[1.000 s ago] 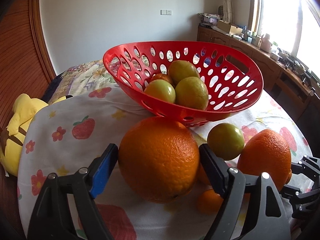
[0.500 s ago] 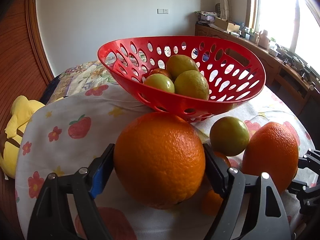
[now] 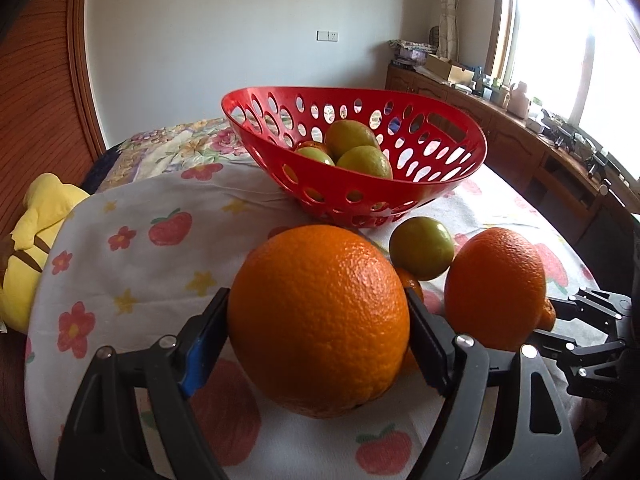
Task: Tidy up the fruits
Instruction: 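Grasp a large orange with the left tool while the right tool grasps a mandarin, then carry the orange and mandarin into the red basket and open both tools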
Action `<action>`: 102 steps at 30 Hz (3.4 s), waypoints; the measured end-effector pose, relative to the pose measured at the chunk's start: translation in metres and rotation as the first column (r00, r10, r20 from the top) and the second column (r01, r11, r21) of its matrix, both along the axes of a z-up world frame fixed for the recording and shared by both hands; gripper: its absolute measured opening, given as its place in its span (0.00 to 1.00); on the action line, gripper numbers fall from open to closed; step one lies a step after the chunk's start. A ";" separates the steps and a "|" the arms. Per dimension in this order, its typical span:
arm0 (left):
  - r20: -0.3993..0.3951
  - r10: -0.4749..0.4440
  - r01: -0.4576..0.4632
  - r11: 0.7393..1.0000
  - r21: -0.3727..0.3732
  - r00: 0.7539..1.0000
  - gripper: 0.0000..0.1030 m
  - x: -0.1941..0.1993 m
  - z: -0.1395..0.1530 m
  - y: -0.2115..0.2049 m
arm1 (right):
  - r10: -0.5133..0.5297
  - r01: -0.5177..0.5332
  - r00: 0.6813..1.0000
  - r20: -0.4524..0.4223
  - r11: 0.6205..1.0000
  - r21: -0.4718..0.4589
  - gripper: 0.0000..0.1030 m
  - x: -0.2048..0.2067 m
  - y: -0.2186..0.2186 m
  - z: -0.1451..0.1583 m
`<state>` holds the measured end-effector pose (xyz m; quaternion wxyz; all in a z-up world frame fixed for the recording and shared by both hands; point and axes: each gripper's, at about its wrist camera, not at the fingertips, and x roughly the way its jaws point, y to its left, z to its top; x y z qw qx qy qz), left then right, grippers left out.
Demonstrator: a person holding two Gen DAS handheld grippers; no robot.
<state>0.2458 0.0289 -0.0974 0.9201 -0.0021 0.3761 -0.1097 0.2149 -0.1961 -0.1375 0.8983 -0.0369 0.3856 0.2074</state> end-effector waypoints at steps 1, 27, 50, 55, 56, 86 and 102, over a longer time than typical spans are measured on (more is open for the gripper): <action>0.004 0.000 0.000 1.000 -0.002 1.000 0.79 -0.001 0.002 0.000 | -0.001 0.001 1.000 0.000 1.000 0.001 0.46 0.000 0.000 0.000; 0.167 -0.003 0.015 0.997 -0.069 0.986 0.79 0.002 0.069 0.008 | -0.038 0.040 0.982 0.186 0.999 -0.007 0.45 0.032 -0.012 0.077; 0.184 -0.017 0.025 0.999 -0.046 0.983 0.79 0.084 0.070 -0.009 | 0.136 -0.117 0.967 0.218 0.988 -0.096 0.45 0.148 0.055 0.093; 0.174 -0.018 0.026 0.999 -0.041 0.985 0.79 0.092 0.064 -0.013 | 0.137 -0.124 0.975 0.173 0.989 -0.083 0.45 0.159 0.054 0.080; 0.170 -0.018 0.025 0.999 -0.040 0.985 0.79 0.094 0.062 -0.014 | 0.134 -0.122 0.977 0.165 0.989 -0.079 0.45 0.161 0.052 0.077; 0.048 -0.017 0.014 0.998 0.054 0.999 0.80 0.133 0.039 -0.039 | 0.087 -0.085 0.973 0.213 0.996 -0.021 0.51 0.139 0.018 0.095; 0.013 -0.010 0.010 1.000 0.009 1.000 0.80 0.134 0.038 -0.037 | 0.100 -0.092 0.974 0.204 0.995 -0.050 0.56 0.131 0.025 0.086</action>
